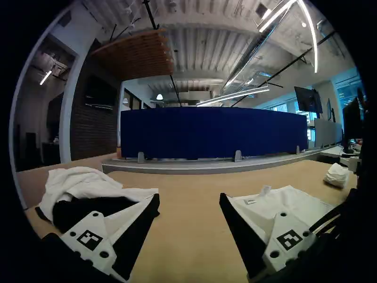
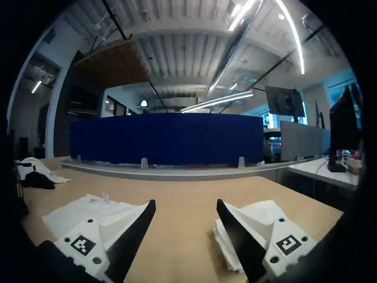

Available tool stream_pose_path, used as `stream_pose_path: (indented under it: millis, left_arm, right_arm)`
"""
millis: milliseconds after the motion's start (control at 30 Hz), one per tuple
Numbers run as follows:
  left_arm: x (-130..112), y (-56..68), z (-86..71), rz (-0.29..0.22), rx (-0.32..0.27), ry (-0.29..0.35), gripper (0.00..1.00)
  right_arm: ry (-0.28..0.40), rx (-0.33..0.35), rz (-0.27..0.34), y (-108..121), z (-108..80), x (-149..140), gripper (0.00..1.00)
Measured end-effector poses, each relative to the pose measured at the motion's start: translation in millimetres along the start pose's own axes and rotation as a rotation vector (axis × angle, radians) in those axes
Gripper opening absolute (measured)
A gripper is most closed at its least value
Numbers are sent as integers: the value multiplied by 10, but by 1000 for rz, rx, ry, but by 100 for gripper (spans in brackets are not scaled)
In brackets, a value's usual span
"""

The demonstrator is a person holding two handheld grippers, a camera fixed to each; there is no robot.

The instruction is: Fold towel

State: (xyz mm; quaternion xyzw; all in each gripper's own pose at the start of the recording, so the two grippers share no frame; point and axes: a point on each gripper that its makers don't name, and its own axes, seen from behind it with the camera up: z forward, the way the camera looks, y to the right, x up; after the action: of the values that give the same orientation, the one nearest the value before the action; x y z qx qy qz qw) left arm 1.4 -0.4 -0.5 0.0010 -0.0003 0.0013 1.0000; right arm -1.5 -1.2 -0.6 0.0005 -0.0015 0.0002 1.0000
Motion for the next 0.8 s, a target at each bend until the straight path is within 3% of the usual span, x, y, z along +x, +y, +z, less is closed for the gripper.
stream_pose_path:
  millis: [233, 567, 800]
  left_arm:
    - [250, 42, -4, 27, -11, 11, 94]
    - [942, 121, 41, 34, -21, -7, 94]
    - [1397, 157, 53, 10, -27, -33, 94]
  right_arm:
    - [-23, 21, 22, -106, -28, 76, 100]
    - [-51, 45, -4, -183, -12, 727, 100]
    - [-82, 63, -26, -263, -44, 1154, 100]
